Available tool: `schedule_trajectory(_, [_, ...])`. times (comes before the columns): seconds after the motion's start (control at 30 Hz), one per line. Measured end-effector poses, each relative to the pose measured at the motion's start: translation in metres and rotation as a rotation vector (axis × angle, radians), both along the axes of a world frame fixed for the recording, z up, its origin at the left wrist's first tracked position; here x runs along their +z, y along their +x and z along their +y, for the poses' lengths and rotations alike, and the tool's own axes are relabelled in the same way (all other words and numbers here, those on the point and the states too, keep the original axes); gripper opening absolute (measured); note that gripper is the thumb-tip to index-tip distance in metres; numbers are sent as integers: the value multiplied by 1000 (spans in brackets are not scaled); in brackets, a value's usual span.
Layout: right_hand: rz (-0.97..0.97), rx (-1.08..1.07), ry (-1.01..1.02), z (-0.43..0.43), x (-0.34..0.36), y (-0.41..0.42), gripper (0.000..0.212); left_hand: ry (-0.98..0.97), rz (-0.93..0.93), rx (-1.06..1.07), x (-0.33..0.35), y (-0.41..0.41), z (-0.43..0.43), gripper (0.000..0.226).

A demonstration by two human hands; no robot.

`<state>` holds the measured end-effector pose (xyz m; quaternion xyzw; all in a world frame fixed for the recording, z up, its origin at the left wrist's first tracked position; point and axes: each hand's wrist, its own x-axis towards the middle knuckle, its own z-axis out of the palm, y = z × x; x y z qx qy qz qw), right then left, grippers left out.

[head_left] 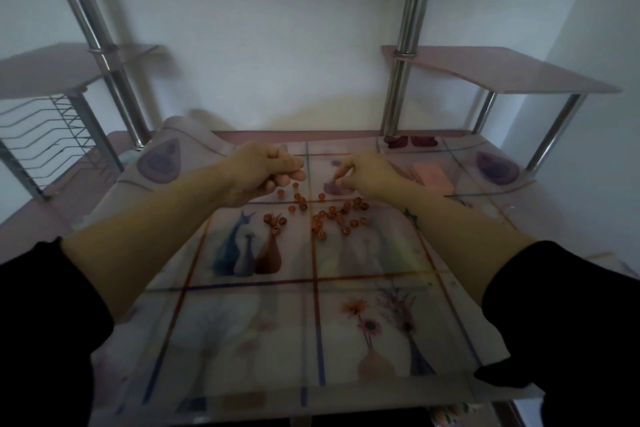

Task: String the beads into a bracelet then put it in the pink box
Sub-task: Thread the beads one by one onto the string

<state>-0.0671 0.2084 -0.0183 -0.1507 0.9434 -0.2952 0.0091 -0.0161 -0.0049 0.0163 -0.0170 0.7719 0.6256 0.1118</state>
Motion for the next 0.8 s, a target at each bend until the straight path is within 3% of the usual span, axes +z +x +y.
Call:
schedule_trajectory(0.17, [-42,85,60,0,0,0,19,-45,105,26,1,-4,13,19])
schedule_trajectory(0.3, [-21,-2,67,2,14,3,23,-148,255,71,6,-13,28,13])
schedule_trajectory(0.4, [-67,-97,-289,-5,31,11,25,6,301,67,13,-17,39,7])
schedule_trajectory(0.47, [-266,-84,-674,-12,43,19,25,72,329,76,16,-20,45,6])
schedule_trajectory(0.53, [-428,-26,-878,-17,50,25,20,101,364,89,18,-21,50,6])
schedule_trajectory(0.67, [-479,-16,-924,-16,49,26,21,32,426,160,13,-23,48,7])
schedule_trajectory(0.8, [-337,-88,-811,-10,40,21,24,-29,407,190,0,-27,42,8])
